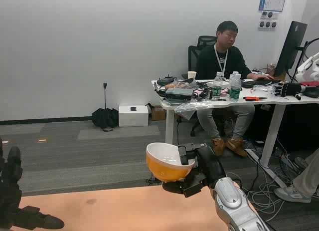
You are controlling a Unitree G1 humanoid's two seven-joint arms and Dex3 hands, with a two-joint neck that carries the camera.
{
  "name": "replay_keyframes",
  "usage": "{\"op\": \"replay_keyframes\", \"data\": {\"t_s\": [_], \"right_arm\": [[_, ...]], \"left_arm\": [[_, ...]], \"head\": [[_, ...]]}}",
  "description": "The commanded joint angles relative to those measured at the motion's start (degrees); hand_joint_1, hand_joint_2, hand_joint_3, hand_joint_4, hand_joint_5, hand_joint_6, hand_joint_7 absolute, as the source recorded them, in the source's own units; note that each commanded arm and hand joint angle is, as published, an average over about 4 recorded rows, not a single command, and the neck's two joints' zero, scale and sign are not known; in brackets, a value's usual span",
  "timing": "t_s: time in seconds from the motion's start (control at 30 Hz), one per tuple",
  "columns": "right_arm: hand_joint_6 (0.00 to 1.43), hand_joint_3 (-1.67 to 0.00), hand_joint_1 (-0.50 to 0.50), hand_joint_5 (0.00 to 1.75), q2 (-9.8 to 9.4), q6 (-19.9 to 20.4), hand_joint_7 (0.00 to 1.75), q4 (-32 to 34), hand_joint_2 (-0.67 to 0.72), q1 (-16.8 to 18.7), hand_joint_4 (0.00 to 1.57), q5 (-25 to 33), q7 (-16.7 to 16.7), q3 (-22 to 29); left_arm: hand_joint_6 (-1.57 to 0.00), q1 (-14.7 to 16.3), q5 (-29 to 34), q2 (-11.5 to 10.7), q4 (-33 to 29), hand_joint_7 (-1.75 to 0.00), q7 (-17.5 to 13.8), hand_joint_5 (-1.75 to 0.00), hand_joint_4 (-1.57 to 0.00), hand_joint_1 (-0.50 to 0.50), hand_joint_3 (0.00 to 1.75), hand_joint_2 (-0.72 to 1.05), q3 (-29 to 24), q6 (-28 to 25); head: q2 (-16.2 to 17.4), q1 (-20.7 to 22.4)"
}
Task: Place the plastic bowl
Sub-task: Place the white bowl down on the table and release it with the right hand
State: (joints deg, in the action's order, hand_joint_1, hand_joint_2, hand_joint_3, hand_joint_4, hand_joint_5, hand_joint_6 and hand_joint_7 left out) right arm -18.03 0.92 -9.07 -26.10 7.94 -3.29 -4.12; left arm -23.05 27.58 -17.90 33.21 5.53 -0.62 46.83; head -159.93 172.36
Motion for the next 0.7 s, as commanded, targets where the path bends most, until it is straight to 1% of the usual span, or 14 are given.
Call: {"op": "replay_keyframes", "data": {"t_s": [0.03, 0.17, 0.3, 0.37, 0.43, 0.57, 0.7], "right_arm": [[1.29, -0.79, 0.17, 1.45, 0.98, 6.2, 1.68, 0.6, -0.22, 0.6, 1.57, -5.8, 1.4, 0.2], [1.31, -0.79, 0.17, 1.45, 0.98, 6.3, 1.68, 0.6, -0.22, 0.6, 1.57, -5.7, 1.4, 0.2], [1.29, -0.79, 0.17, 1.45, 0.98, 6.3, 1.68, 0.6, -0.22, 0.6, 1.57, -5.7, 1.4, 0.2], [1.30, -0.79, 0.17, 1.45, 0.96, 6.3, 1.68, 0.6, -0.22, 0.6, 1.57, -5.7, 1.4, 0.2], [1.30, -0.79, 0.17, 1.45, 0.92, 6.3, 1.68, 0.6, -0.22, 0.6, 1.57, -5.7, 1.4, 0.2], [1.29, -0.79, 0.17, 1.45, 0.90, 6.2, 1.68, 0.5, -0.22, 0.6, 1.57, -5.7, 1.4, 0.1], [1.29, -0.79, 0.17, 1.45, 0.90, 6.3, 1.68, 0.5, -0.22, 0.6, 1.57, -5.7, 1.4, 0.1]], "left_arm": [[-0.05, 0.6, -0.1, -0.2, -1.2, -0.07, 0.0, 0.00, -0.19, -0.50, 0.09, -0.46, -0.1, 0.8], [-0.05, 0.4, 0.0, -0.2, -1.0, -0.07, 0.0, 0.00, -0.19, -0.50, 0.02, -0.46, 0.1, 0.8], [-0.05, 0.4, 0.2, -0.2, -0.9, -0.07, 0.0, 0.00, -0.19, -0.50, 0.09, -0.46, 0.3, 0.8], [-0.05, 0.4, 0.3, -0.2, -0.8, -0.07, 0.0, 0.00, -0.19, -0.50, 0.09, -0.46, 0.4, 0.9], [-0.05, 0.4, 0.3, -0.2, -0.8, -0.07, 0.0, 0.00, -0.19, -0.50, 0.04, -0.46, 0.4, 0.9], [-0.05, 0.4, 0.3, -0.2, -0.8, -0.07, 0.0, 0.00, -0.19, -0.50, 0.07, -0.46, 0.4, 0.9], [-0.05, 0.4, 0.3, -0.2, -0.8, -0.07, 0.0, 0.00, -0.19, -0.50, 0.00, -0.46, 0.4, 0.9]], "head": [[-0.8, -0.2], [-0.2, -0.1], [0.0, 0.2], [0.0, 0.3], [-0.1, 0.2], [-0.2, 0.1], [-0.1, 0.1]]}}
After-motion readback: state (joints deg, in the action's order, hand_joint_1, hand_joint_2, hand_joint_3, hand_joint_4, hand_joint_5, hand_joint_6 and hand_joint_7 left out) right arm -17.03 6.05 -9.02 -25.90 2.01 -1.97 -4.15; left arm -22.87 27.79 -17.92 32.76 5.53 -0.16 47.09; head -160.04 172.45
